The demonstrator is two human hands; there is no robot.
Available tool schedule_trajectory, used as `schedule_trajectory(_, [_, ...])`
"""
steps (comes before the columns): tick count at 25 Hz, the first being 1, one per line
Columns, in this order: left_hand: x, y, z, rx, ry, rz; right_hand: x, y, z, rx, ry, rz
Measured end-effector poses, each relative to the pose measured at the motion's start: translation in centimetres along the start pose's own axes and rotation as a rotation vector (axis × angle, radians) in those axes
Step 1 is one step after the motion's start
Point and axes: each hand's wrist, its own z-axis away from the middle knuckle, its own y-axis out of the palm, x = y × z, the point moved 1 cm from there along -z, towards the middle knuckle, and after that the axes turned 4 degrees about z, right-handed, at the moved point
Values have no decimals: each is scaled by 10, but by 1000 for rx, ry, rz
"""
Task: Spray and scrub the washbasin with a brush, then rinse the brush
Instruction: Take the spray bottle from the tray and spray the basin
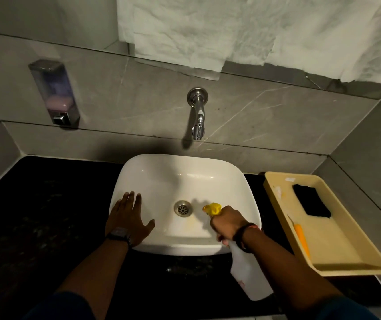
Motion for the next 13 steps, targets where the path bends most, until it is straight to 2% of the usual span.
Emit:
schedule_trajectory(5, [1,1,-1,1,10,-11,24,26,-2,26,-101,-30])
schedule_trajectory(13, [6,7,-6,5,0,-28,41,26,-13,-75,-203,-68])
